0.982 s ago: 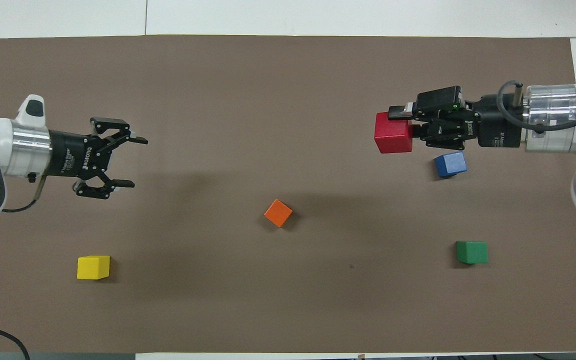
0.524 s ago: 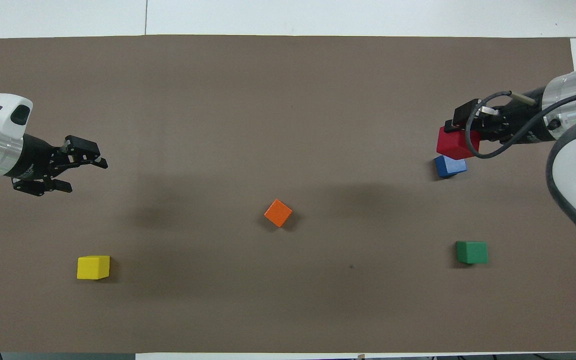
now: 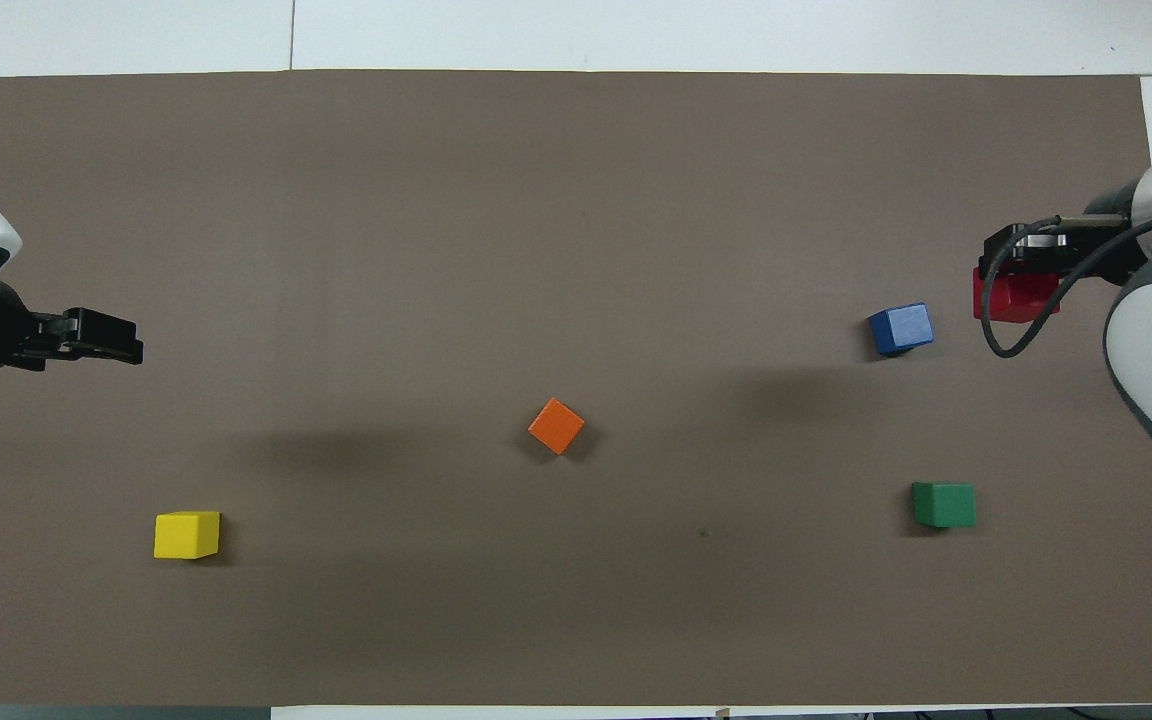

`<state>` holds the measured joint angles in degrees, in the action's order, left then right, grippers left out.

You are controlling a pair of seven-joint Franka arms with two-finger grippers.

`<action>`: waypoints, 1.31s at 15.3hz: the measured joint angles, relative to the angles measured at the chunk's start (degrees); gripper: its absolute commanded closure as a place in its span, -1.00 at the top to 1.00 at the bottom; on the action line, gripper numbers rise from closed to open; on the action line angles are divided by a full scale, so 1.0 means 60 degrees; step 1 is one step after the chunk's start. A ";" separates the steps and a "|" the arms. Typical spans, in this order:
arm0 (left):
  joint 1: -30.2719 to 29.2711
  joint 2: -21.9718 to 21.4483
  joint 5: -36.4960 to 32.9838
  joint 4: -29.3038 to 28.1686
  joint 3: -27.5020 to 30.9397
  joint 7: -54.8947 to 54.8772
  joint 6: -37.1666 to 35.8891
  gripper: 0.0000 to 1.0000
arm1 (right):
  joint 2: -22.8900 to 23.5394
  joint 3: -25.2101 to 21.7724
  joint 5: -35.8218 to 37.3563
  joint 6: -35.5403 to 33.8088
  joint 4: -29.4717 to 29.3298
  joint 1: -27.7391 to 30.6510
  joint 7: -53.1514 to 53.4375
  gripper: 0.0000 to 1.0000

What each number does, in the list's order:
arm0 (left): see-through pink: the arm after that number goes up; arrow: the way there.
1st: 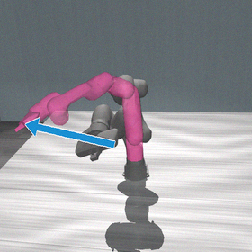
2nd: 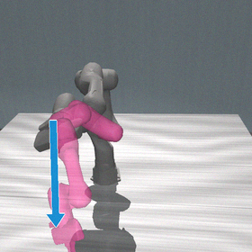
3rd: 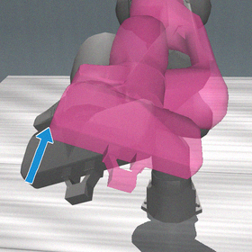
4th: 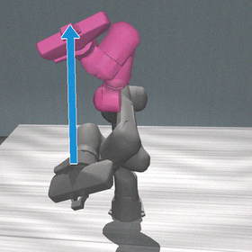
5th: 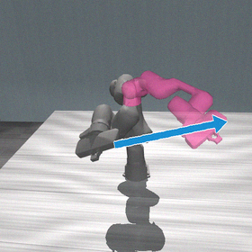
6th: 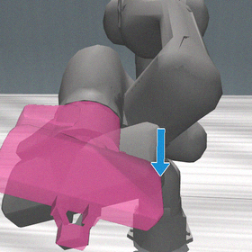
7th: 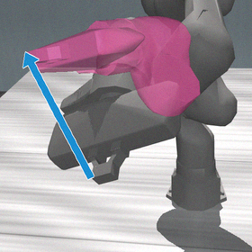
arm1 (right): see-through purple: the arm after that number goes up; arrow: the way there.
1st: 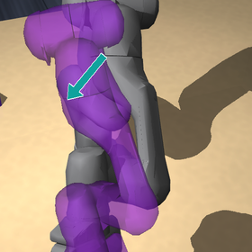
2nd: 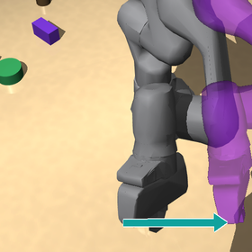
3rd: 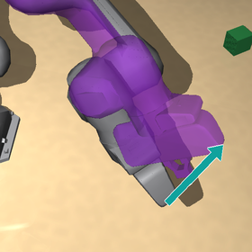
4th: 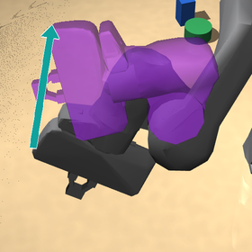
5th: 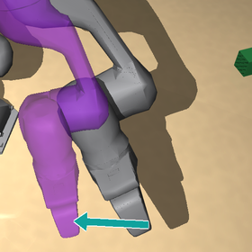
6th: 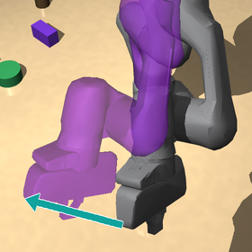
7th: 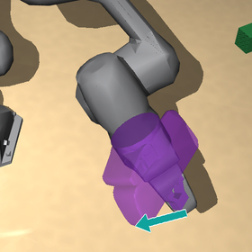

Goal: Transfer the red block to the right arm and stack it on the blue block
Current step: 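Move the red cube with the right gripper above the blue cube, then lower the red cube onto the blue cube with the right gripper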

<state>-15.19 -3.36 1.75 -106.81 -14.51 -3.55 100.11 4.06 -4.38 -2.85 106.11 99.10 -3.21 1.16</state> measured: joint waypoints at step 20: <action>0.2744 0.0753 -0.0006 0.3044 0.1752 0.0769 -0.3219 1.00 | 0.1155 0.0055 0.0490 0.3949 0.2186 -0.0301 -0.0998 -1.00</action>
<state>1.28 1.16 1.71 -88.54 -3.99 1.07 80.80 11.00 -4.05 0.09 129.81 112.22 -5.02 -4.82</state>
